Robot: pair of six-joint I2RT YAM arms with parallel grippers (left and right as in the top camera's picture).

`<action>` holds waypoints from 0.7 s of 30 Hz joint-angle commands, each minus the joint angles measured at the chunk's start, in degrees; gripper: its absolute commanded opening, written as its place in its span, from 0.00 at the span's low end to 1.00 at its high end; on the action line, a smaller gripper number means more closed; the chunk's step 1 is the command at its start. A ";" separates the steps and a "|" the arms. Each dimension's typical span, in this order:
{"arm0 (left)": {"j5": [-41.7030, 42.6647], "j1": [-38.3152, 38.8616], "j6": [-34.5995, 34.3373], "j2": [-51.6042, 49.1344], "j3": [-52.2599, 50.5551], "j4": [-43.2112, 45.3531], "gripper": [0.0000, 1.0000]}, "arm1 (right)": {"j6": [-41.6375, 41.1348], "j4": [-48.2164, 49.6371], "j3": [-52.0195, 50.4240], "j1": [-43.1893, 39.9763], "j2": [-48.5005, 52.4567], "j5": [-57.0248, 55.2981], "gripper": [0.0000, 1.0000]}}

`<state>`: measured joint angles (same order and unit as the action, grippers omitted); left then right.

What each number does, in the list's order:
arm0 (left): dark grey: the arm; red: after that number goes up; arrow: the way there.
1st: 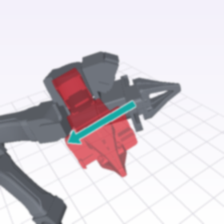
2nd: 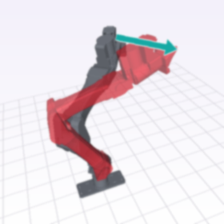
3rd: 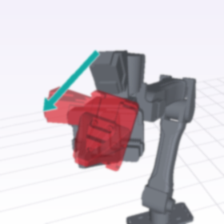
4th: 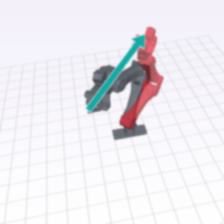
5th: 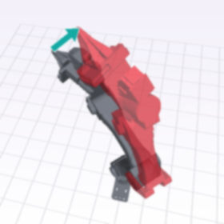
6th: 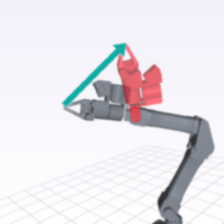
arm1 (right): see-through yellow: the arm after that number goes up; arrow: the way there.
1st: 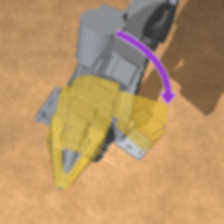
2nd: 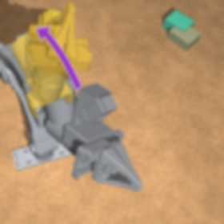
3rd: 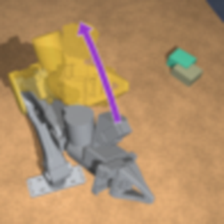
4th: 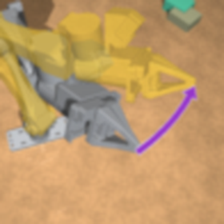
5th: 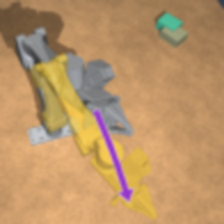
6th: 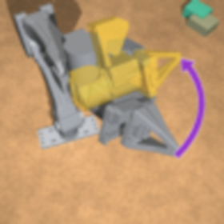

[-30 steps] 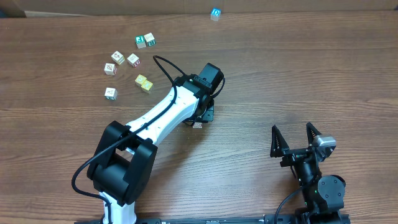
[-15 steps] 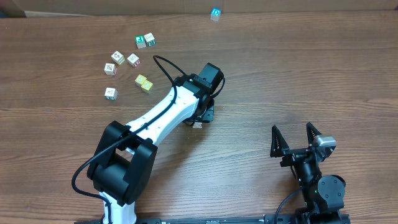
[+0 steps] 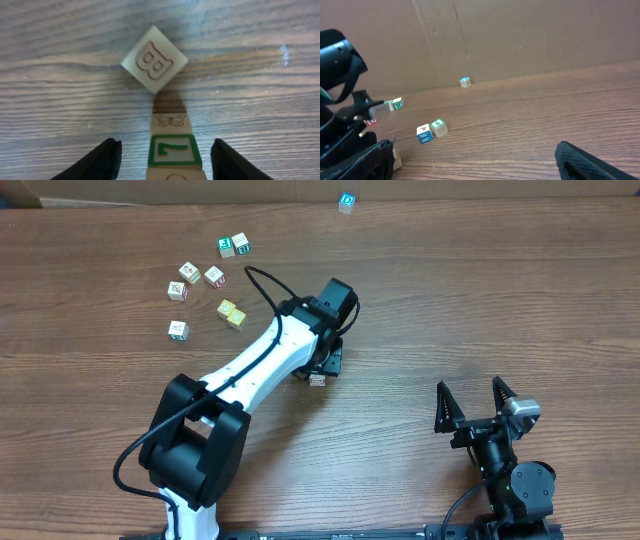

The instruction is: Form a tower

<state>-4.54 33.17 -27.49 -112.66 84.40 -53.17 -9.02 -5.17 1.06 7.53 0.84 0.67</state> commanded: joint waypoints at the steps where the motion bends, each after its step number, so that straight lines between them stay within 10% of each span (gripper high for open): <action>1: -0.44 -1.55 3.61 -0.46 5.11 -1.36 0.59 | -0.31 0.33 -0.59 -0.15 -0.68 0.02 1.00; 21: 0.17 -5.73 5.97 -0.50 10.10 2.51 0.73 | -0.31 0.33 -0.59 -0.15 -0.68 0.02 1.00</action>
<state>-4.93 27.59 -21.65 -112.68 93.43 -50.92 -9.02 -5.15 1.06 7.53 0.84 0.67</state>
